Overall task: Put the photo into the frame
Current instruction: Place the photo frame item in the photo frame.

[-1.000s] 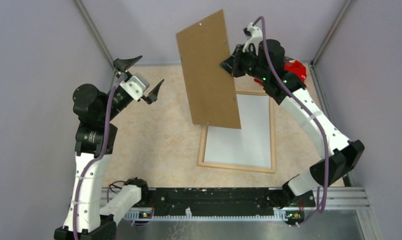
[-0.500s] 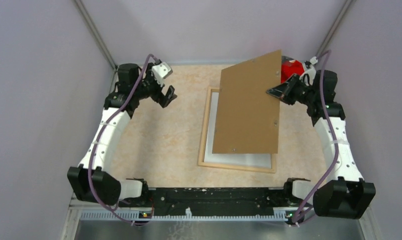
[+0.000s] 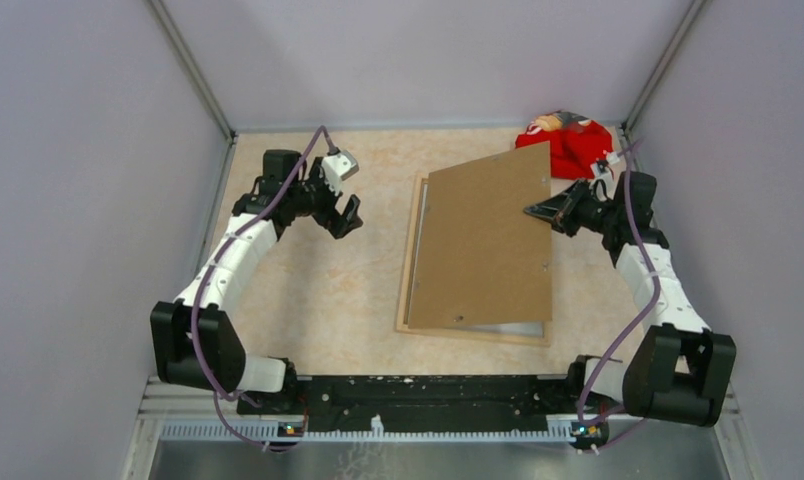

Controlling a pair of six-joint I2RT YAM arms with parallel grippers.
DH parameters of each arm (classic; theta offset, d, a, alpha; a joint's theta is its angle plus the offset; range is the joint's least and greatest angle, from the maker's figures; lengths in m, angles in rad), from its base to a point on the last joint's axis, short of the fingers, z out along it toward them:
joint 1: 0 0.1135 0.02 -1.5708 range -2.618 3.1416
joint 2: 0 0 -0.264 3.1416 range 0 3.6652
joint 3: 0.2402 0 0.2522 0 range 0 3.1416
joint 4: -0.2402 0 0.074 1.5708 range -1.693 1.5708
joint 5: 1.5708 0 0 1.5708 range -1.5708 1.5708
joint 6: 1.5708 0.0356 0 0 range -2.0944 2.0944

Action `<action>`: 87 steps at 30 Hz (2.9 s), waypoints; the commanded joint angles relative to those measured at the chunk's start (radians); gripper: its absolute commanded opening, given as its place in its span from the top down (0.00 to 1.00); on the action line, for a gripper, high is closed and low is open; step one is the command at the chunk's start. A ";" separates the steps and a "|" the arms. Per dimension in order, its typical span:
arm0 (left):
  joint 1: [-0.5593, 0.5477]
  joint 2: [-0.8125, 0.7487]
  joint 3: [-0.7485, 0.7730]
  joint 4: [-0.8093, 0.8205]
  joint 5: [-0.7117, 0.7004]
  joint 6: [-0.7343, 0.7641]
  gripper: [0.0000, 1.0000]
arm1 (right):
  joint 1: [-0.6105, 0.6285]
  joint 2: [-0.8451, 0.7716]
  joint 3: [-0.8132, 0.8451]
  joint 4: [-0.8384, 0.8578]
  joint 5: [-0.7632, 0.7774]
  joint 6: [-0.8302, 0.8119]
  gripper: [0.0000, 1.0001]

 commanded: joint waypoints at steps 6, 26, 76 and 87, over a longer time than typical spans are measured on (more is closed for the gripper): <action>-0.004 -0.007 -0.045 0.039 0.045 0.040 0.02 | -0.011 0.090 -0.005 0.234 -0.067 0.035 1.00; -0.004 -0.029 -0.060 0.014 0.035 0.077 0.02 | -0.011 0.230 -0.024 0.282 -0.083 -0.005 1.00; -0.004 -0.022 -0.067 -0.026 -0.013 0.126 0.02 | 0.089 0.354 -0.078 0.453 -0.057 0.051 1.00; -0.004 0.011 -0.079 -0.033 -0.095 0.113 0.02 | 0.271 0.405 -0.097 0.539 0.051 0.098 1.00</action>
